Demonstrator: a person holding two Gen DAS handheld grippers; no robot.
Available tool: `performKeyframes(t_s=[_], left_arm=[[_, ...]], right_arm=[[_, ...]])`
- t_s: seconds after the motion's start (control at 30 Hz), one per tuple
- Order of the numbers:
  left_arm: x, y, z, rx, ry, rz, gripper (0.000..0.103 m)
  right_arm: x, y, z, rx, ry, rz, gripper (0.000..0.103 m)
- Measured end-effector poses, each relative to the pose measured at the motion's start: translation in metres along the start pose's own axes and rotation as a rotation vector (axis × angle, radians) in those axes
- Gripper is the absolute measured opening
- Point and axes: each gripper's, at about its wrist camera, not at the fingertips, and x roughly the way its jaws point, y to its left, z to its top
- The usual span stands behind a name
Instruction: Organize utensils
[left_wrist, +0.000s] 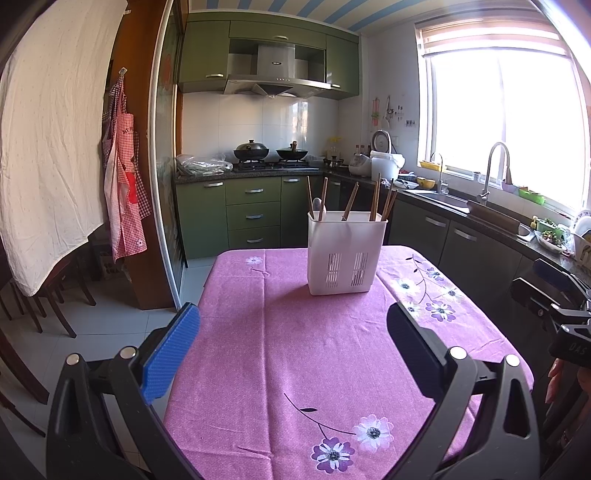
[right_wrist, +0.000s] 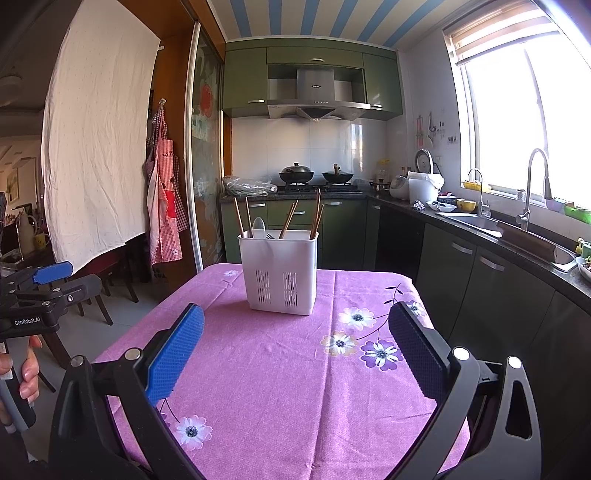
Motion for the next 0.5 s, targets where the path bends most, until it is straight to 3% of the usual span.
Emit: performKeyframes(t_s=[0.5], left_arm=[[-0.0011, -0.0029, 0.0020, 0.007, 0.010, -0.003, 0.096]], right_arm=[[0.0043, -0.0024, -0.0064, -0.003, 0.016, 0.005, 0.098]])
